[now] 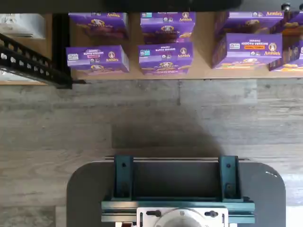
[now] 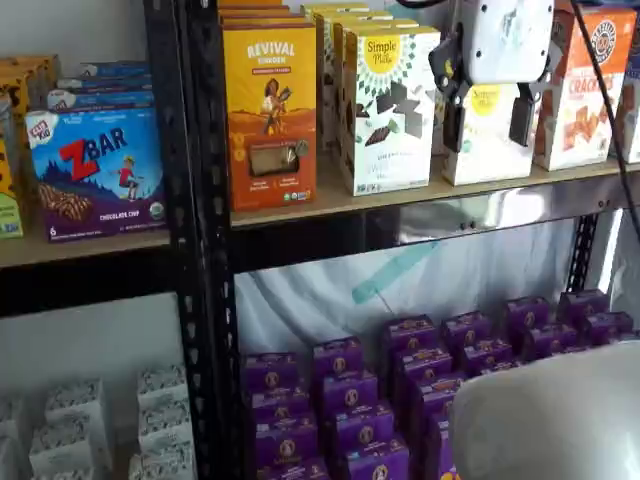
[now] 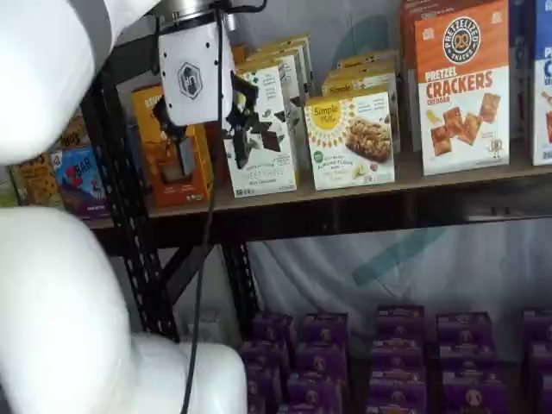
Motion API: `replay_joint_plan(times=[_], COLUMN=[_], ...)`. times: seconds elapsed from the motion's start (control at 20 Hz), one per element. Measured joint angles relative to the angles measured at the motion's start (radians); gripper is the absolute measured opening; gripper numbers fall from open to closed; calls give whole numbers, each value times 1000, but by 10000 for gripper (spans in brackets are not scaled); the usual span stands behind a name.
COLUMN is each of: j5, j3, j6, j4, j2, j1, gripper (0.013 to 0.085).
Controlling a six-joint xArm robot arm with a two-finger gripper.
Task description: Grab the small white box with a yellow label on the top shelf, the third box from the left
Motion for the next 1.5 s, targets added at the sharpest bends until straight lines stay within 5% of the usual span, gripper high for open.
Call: replay_joint_plan(times=[0.3,0.45,0.55,1.15,1.5], j5=[16,-10,-30,-238,-322], j3=[-6,9,18,17,-17], j6=[-5,13,-1,-226,-281], j4=[6,-57,-67,-72,-56], j2=[7,-5,-9,83,162], j1=[-7,38,25,-211,-272], gripper=[850,850,850,850,850])
